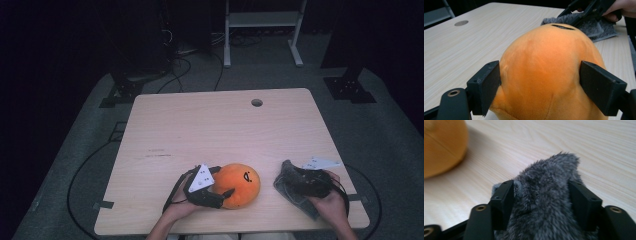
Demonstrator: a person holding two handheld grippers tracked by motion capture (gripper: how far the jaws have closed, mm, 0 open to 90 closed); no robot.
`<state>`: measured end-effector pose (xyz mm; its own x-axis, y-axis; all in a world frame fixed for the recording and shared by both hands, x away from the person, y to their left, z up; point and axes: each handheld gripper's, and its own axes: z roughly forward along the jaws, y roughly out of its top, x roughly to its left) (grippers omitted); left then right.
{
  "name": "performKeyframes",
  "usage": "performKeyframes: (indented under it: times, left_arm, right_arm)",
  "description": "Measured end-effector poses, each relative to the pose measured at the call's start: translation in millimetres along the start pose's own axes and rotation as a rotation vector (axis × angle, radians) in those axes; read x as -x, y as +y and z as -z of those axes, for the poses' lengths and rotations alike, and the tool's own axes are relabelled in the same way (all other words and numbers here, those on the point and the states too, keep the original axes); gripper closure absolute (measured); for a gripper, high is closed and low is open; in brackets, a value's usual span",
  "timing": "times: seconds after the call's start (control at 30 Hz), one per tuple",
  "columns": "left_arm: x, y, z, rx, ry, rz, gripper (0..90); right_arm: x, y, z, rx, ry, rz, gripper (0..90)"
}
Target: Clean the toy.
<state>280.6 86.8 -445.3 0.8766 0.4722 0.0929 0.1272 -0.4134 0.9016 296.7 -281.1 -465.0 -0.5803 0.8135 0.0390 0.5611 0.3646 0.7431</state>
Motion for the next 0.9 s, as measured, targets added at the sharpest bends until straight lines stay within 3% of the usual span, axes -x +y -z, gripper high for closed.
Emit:
performKeyframes:
  times: [0.1,0.17,0.33,0.43,0.5,0.67,0.73,0.87,0.9]
  left_arm:
    - [0.6,0.0,-0.3,-0.002,0.007,-0.006,18.0]
    - [1.8,-0.2,-1.8,-0.005,0.020,-0.015,18.0]
    - [1.0,1.6,-9.3,-0.012,0.042,-0.009,18.0]
    - [1.9,4.3,-11.7,-0.020,0.046,-0.016,18.1]
    - [2.1,4.6,-12.0,-0.022,0.046,-0.019,18.2]
    - [2.1,7.1,-14.5,-0.034,0.053,-0.001,19.8]
    - [3.6,9.8,-15.1,-0.047,0.056,-0.018,20.9]
    - [-2.4,11.3,-17.8,-0.061,0.059,-0.012,24.5]
    - [-6.7,11.9,-20.8,-0.059,0.052,0.009,25.5]
  right_arm:
    - [-2.4,3.0,-7.0,-0.037,-0.025,0.013,45.5]
    - [-4.0,3.7,-12.9,-0.065,-0.045,-0.008,53.1]
    - [-4.0,4.1,-13.7,-0.073,-0.065,-0.016,58.7]
    - [-2.9,4.1,-13.7,-0.072,-0.048,-0.020,52.8]
    - [-0.8,3.6,-13.8,-0.070,-0.004,-0.038,48.6]
    - [0.3,4.1,-14.5,-0.079,-0.023,-0.024,58.0]
    - [1.0,4.9,-14.9,-0.087,-0.035,-0.013,63.4]
    - [8.5,7.9,-14.7,-0.106,-0.012,-0.045,70.9]
    - [12.8,9.7,-14.3,-0.116,0.004,-0.068,73.6]
